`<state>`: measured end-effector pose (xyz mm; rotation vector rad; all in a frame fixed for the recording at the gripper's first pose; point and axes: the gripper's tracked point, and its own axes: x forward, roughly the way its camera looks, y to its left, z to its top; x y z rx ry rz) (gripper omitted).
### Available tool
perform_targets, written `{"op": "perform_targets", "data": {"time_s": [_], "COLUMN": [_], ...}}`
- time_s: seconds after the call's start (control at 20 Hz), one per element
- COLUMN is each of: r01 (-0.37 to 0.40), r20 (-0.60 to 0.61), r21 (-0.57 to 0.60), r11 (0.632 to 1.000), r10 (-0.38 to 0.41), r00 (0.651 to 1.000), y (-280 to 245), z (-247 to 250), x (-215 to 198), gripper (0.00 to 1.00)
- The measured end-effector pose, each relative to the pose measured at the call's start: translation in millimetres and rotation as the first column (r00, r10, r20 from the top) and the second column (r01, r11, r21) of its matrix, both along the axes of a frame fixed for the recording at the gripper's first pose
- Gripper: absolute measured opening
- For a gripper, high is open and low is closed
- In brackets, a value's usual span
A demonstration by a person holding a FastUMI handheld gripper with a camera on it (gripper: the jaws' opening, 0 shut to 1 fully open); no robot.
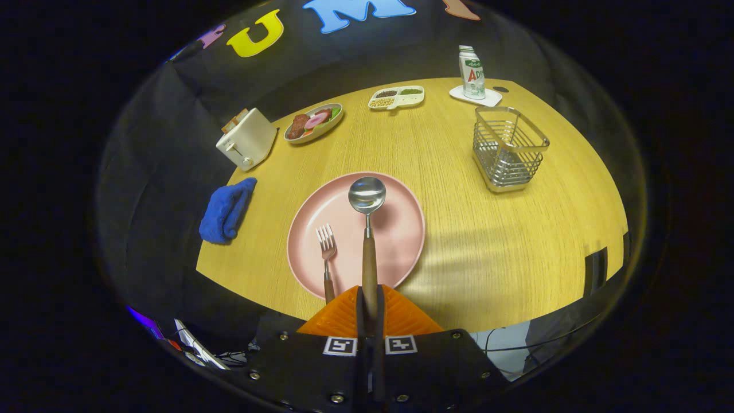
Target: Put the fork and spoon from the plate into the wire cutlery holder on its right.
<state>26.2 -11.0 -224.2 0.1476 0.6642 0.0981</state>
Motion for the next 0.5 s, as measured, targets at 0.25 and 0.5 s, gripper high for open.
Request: {"op": "perform_targets", "data": {"time_s": [0.25, 0.5], "r01": [0.08, 0.179], "r20": [0.079, 0.103], "r21": [-0.017, -0.026], "r11": [0.997, 0.983], "r10": [-0.079, -0.176], "r00": [0.994, 0.979], "y": [-55.8, -121.9], "z": [56.0, 94.8], "x": [16.7, 33.7], "gripper": [0.04, 0.03]}}
